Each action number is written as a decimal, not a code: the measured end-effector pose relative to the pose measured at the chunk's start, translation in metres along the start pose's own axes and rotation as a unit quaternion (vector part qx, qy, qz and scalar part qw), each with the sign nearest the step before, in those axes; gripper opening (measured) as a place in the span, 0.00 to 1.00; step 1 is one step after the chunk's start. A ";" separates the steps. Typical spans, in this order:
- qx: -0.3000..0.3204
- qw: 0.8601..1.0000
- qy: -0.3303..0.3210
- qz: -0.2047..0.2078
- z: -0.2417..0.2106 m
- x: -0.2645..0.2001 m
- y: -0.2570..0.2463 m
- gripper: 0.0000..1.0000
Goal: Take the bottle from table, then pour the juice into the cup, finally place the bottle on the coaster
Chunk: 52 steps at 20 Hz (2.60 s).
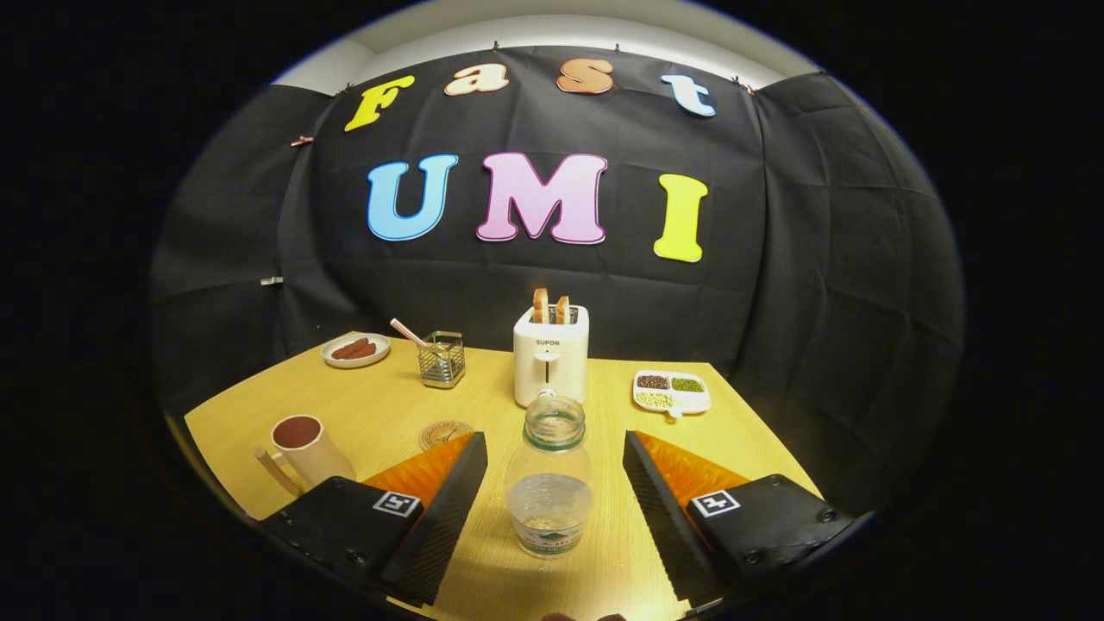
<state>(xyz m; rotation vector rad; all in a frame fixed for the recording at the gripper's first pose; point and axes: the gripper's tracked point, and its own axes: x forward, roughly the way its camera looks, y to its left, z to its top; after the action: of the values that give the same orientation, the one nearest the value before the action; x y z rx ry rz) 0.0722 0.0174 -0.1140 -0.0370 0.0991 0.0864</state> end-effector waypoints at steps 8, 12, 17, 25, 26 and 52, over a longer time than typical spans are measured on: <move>0.000 1.000 0.021 -0.004 -0.035 0.014 0.000 0.98; -0.004 1.000 0.025 -0.007 -0.043 0.021 0.001 0.98; -0.017 0.999 0.032 -0.003 -0.053 0.027 0.004 0.95; -0.024 0.999 0.040 0.000 -0.055 0.034 0.008 0.79; -0.029 0.999 0.040 -0.003 -0.054 0.032 0.006 0.78; -0.328 0.945 -0.024 0.004 0.062 0.023 0.109 0.76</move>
<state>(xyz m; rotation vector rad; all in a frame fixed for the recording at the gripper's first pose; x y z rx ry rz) 0.0917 0.1304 -0.0587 -0.7010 0.0185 0.1248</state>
